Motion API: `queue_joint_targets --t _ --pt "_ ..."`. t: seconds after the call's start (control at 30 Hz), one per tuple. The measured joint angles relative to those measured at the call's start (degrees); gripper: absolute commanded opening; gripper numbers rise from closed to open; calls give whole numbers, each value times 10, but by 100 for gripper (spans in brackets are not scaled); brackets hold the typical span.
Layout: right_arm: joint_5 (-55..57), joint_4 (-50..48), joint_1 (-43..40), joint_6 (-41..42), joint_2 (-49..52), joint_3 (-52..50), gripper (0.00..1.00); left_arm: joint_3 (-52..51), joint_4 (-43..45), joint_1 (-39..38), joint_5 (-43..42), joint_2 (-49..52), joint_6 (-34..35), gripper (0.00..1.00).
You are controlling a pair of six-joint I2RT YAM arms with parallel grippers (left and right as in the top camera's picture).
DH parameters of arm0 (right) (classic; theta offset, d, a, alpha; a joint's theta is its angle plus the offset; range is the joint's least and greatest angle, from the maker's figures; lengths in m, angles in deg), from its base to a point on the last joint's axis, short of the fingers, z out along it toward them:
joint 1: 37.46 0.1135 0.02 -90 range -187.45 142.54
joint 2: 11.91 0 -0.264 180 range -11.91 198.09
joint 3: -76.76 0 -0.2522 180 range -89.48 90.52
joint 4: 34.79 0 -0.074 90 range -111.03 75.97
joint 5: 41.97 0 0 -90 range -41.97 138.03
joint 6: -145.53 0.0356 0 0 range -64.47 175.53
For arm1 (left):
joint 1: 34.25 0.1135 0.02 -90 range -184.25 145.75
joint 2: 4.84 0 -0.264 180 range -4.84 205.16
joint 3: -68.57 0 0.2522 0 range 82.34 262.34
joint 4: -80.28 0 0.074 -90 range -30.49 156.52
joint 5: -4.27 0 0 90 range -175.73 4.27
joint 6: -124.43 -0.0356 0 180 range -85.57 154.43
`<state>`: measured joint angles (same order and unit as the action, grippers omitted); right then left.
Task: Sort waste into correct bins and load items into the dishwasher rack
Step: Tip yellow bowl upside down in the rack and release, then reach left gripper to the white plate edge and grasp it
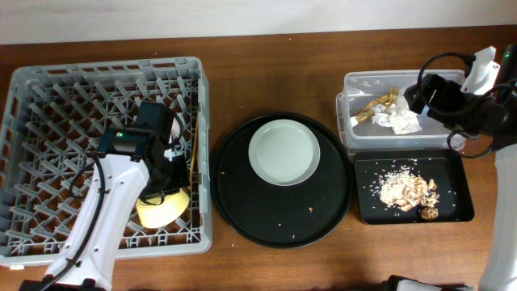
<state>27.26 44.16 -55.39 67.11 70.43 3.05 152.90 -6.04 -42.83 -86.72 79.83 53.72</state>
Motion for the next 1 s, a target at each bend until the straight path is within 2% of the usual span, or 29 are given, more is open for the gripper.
queue_joint_targets --t 0.07,0.13,0.17,0.2,0.3,0.4,0.53,0.6,0.63,0.73,0.87,0.97,1.0 --pt "0 0 0 0 0 0 99 9 -1 0 -10 -2 -6 12" --pt "0 0 0 0 0 0 99 38 1 -2 -18 -14 -11 21" --pt "0 0 0 0 0 0 99 64 16 -9 -26 -30 -13 47" --pt "0 0 0 0 0 0 99 89 32 -23 -36 -49 -16 62" --pt "0 0 0 0 0 0 99 116 143 -117 -60 -100 -17 65" --pt "0 0 0 -1 0 0 99 119 238 -210 -70 -73 -18 69" --pt "0 0 0 0 0 0 99 120 350 -288 -56 43 -18 69" --pt "0 -1 0 0 0 0 99 118 401 -319 -47 116 -18 63" --pt "0 0 0 0 0 0 99 118 440 -332 -45 148 -18 57" --pt "0 1 0 0 0 0 99 118 522 -369 -42 241 -29 54" --pt "0 0 0 0 0 0 99 118 557 -400 -27 330 -42 47" --pt "0 0 0 0 0 0 99 118 557 -405 -7 363 -48 35" --pt "0 0 0 0 0 0 99 118 555 -405 -1 369 -49 34"
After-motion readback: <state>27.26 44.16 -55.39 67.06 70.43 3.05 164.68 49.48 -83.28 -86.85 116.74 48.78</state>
